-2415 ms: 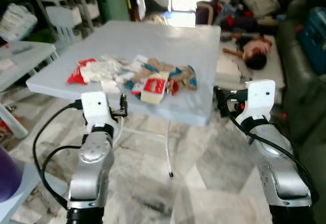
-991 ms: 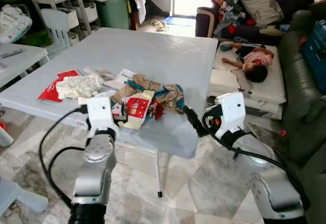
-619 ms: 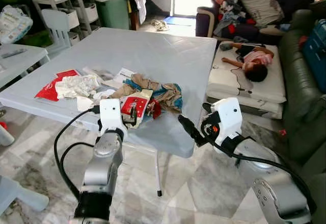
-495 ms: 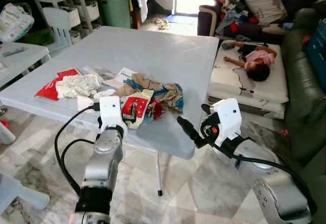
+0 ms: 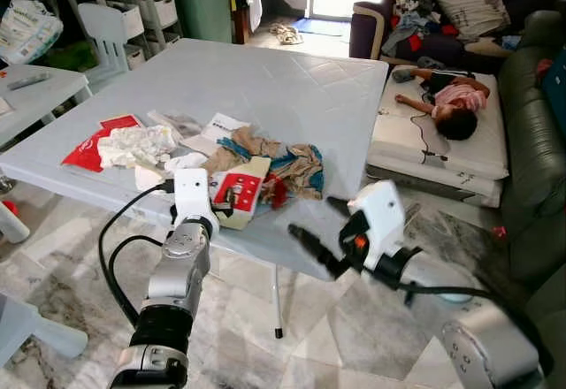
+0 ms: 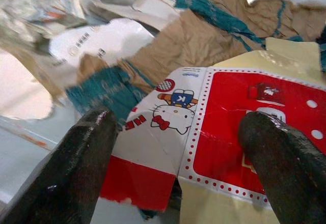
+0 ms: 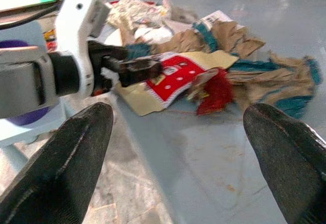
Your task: Picking trash to rubbish bin
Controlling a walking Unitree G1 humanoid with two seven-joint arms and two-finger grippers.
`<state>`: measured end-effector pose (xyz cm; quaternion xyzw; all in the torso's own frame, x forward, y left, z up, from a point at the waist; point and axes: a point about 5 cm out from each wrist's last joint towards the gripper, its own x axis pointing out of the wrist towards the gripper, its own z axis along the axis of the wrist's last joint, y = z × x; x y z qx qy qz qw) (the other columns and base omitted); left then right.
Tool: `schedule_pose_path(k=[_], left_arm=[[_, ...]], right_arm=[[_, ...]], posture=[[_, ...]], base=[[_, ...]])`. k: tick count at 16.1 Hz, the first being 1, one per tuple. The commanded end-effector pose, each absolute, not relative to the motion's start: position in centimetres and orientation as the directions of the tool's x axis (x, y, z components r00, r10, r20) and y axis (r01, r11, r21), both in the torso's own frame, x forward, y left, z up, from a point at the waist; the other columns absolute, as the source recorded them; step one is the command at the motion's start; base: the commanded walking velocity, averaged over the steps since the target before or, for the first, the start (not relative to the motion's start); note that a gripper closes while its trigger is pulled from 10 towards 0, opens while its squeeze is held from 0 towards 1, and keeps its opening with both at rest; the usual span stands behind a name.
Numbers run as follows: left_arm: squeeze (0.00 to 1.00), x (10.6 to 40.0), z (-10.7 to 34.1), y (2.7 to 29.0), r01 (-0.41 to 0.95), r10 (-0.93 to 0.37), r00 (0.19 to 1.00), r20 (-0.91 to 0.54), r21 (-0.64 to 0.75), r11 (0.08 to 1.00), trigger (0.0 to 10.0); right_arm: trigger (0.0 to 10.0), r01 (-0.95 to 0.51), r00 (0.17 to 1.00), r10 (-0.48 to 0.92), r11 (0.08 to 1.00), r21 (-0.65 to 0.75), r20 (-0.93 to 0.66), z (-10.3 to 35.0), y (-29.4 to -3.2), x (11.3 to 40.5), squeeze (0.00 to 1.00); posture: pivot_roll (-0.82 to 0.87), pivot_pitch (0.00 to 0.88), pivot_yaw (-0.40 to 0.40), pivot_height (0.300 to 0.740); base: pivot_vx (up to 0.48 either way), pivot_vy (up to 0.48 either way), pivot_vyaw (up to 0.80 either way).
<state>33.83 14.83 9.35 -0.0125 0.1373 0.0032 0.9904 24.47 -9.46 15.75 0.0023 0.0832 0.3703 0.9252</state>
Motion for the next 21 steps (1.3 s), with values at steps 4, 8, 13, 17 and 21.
schedule_pose_path(k=[4,8,13,17,21], left_arm=[[0.00,34.0,9.0,15.0,0.038,-0.036,0.959,-0.281,-0.001,0.999,10.0],[0.00,34.0,8.9,15.0,0.030,-0.032,0.963,-0.269,-0.010,0.999,0.0],[0.00,34.1,8.9,15.5,0.008,-0.009,0.967,-0.255,-0.007,1.000,0.0],[0.00,34.5,10.2,16.4,-0.055,0.052,0.984,-0.171,-0.013,0.998,0.0],[0.00,34.8,11.2,17.0,-0.090,0.087,0.991,-0.099,-0.019,0.996,0.0]], right_arm=[[10.0,-0.695,0.705,0.693,0.717,0.047,-0.150,16.3,-9.6,24.3,0.00],[10.0,-0.699,0.702,0.695,0.714,0.036,-0.156,16.3,-9.6,24.2,0.00],[10.0,-0.696,0.705,0.691,0.717,0.028,-0.156,16.4,-9.6,24.3,0.00],[10.0,-0.681,0.723,0.676,0.732,0.019,-0.139,16.6,-9.6,24.7,0.00],[10.0,-0.664,0.740,0.660,0.748,0.010,-0.129,16.7,-9.8,25.0,0.00]], posture=[[-0.03,0.000,-0.023,0.740],[-0.03,0.000,-0.024,0.740],[-0.03,0.000,-0.027,0.740],[-0.02,0.000,-0.028,0.740],[-0.02,0.000,-0.027,0.740]], base=[[0.000,0.000,0.00],[0.000,0.000,0.00],[0.000,0.000,0.00],[0.000,0.000,0.00],[0.000,0.000,0.00]])
